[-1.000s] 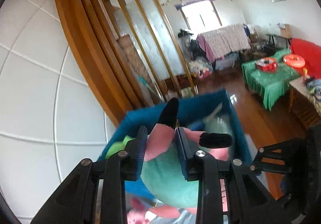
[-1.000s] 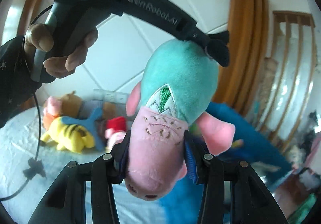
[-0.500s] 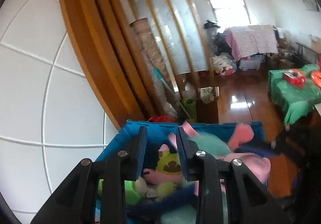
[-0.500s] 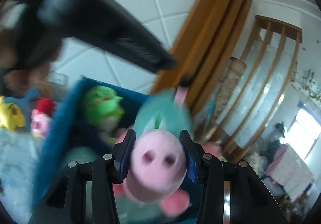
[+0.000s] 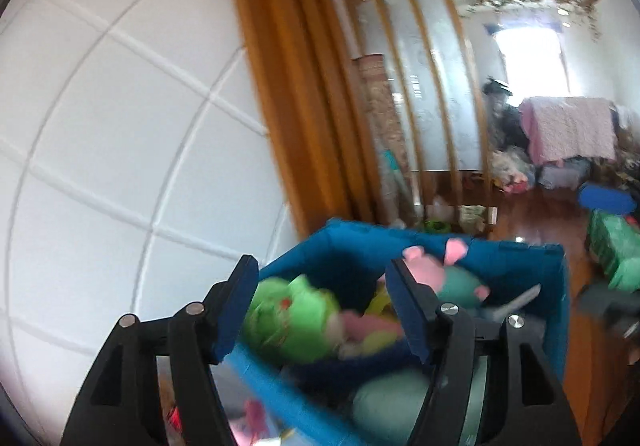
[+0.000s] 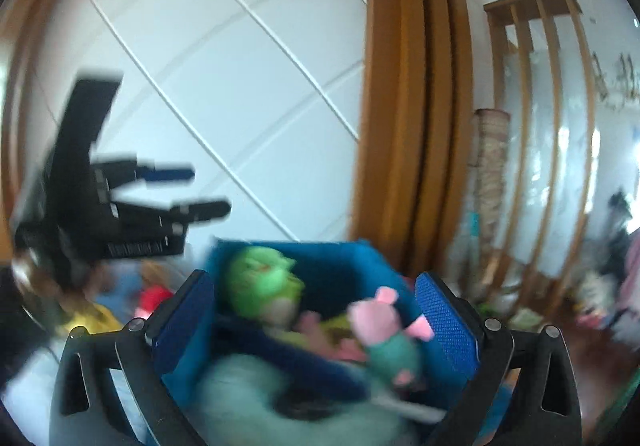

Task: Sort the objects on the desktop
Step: 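Open the right gripper to drop the plush into the crate, then move both grippers toward the pink Peppa Pig plush in the red dress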

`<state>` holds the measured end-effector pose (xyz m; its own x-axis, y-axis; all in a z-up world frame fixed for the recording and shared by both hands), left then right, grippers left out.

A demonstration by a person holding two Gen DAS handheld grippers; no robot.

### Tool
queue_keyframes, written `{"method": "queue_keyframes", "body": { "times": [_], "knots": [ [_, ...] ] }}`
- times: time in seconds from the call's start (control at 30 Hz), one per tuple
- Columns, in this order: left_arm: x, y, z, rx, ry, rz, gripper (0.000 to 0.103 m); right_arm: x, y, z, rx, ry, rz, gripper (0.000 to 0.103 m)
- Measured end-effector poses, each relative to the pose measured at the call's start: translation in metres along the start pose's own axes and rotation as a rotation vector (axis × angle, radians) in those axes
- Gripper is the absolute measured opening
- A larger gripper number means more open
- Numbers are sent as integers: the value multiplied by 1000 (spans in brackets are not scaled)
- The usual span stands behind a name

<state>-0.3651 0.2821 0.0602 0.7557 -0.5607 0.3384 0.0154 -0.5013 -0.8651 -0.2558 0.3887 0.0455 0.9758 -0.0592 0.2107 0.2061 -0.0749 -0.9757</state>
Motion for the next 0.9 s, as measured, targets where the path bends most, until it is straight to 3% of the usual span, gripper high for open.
{"method": "queue_keyframes", "body": {
  "times": [0.17, 0.37, 0.5, 0.7, 0.9],
  "knots": [
    [45, 76, -41, 64, -102, -69, 66, 29, 11, -59, -59, -104, 56, 103],
    [101, 168, -90, 139, -224, -151, 66, 47, 36, -137, -121, -194, 45, 103],
    [127, 210, -111, 141, -269, -193, 66, 52, 60, -188, -125, -237, -5, 103],
    [159, 246, -115, 133, -308, -222, 66, 56, 105, -231, -175, -252, -97, 103],
    [182, 261, -113, 148, -372, -230, 66, 52, 141, -240, -213, -266, -172, 103]
  ]
}}
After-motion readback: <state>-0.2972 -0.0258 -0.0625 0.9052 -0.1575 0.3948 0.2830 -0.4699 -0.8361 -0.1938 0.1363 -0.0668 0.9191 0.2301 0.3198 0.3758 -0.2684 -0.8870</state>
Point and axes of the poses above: each gripper's, at about its wrist camera, not at the fingertips, and x roughly against the way its jaws point, z to its right, y to its underside, the point moved 9 cm from there along -x, roughly the way its jaws point, and after that the axes turned 8 degrees about -x, right-handed, at the moved point
